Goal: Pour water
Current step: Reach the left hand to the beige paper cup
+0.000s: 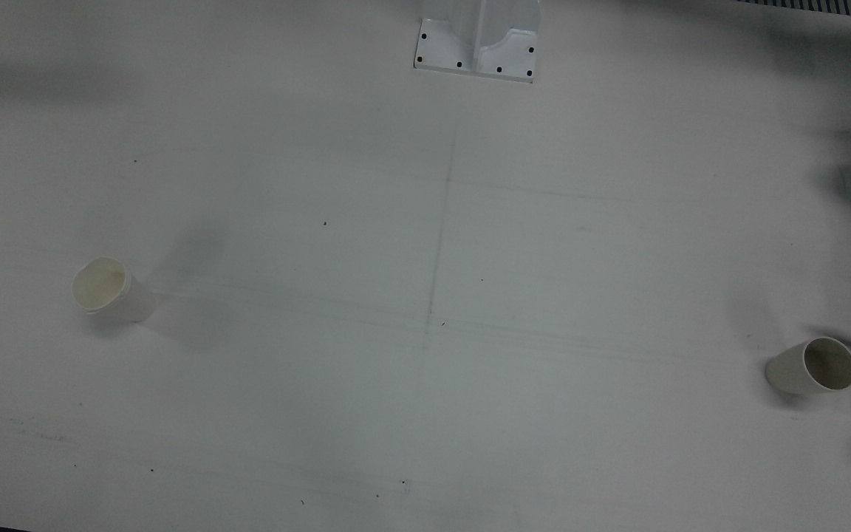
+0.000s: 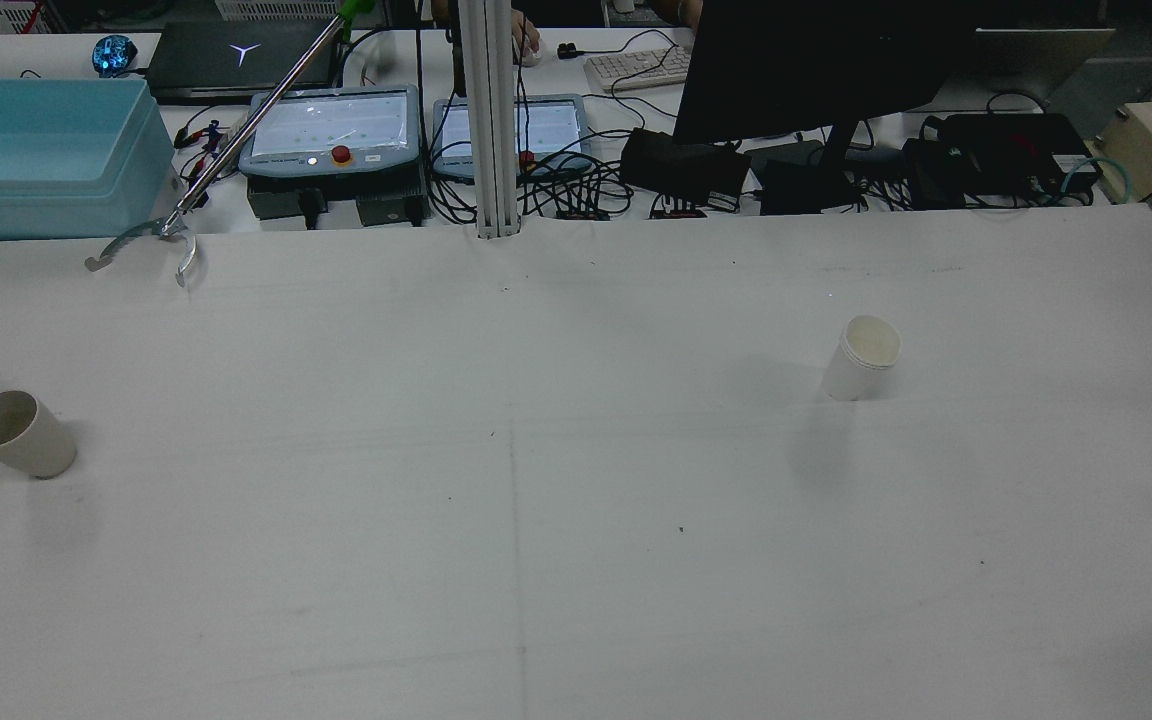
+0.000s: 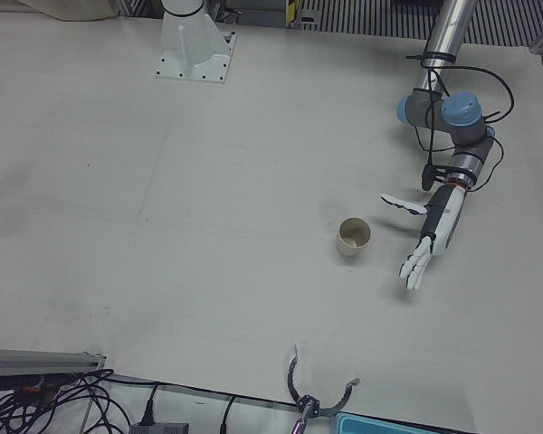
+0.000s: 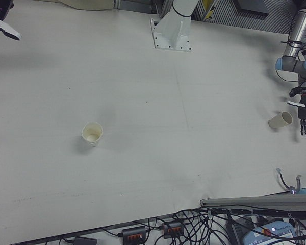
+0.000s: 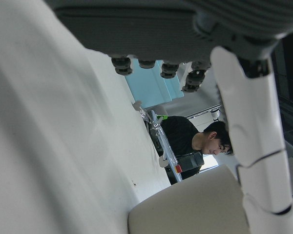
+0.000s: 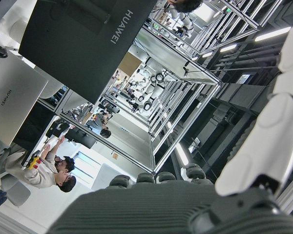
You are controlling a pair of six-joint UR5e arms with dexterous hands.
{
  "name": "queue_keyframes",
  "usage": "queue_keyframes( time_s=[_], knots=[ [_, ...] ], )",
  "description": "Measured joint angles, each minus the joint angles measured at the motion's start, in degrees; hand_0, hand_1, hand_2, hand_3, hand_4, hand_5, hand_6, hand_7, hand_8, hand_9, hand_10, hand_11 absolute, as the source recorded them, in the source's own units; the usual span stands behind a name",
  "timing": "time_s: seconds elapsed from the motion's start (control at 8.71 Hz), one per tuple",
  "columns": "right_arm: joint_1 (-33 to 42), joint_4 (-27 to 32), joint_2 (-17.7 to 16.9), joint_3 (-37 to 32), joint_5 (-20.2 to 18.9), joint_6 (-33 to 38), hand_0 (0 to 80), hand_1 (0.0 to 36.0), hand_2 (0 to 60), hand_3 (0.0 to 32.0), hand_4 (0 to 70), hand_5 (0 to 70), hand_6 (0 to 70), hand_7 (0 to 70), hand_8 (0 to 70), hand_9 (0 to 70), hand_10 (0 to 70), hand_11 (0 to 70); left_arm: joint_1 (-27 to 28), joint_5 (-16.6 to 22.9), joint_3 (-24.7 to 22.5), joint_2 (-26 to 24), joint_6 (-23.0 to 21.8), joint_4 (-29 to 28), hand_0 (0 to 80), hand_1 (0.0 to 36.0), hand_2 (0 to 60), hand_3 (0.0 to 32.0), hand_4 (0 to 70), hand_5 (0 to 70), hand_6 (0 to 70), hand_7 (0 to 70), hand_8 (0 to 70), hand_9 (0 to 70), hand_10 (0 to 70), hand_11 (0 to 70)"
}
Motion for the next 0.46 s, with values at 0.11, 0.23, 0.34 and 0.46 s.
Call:
queue_keyframes(
  time_s=[0.11,0.23,0.34,0.46],
  knots=[
    [0.0,0.0,0.0,0.0,0.0,0.0,42.0,10.8,13.4,0.0,3.7,0.0,0.0,0.0,0.0,1.2,0.0,0.0,0.1,-0.1,0.5,-0.1,1.4,-0.6,55.5,14.7,0.0,0.0,16.8,0.0,1.3,3.8,0.0,0.0,2.6,5.9],
    [-0.1,0.0,0.0,-0.1,0.0,0.0,42.0,10.8,13.4,0.0,3.8,0.0,0.0,0.0,0.0,1.2,0.0,0.0,0.1,-0.1,0.7,-0.1,3.6,-1.6,55.5,14.8,0.0,0.0,16.4,0.0,1.1,3.7,0.0,0.0,2.5,5.7],
    [-0.2,0.0,0.1,-0.3,0.0,-0.1,41.8,10.7,13.7,0.0,3.8,0.0,0.0,0.0,0.0,1.3,0.0,0.0,0.1,-0.1,0.8,-0.1,5.5,-2.5,55.8,15.1,0.0,0.0,16.7,0.0,1.3,3.9,0.0,0.0,2.4,5.7],
    [-0.2,0.0,0.1,-0.5,0.0,0.0,41.7,10.8,13.7,0.0,3.5,0.0,0.0,0.0,0.0,1.2,0.0,0.0,0.1,-0.1,0.7,-0.4,6.6,-2.9,55.5,14.5,0.0,0.0,16.9,0.0,1.6,4.3,0.0,0.0,2.3,5.5]
  ],
)
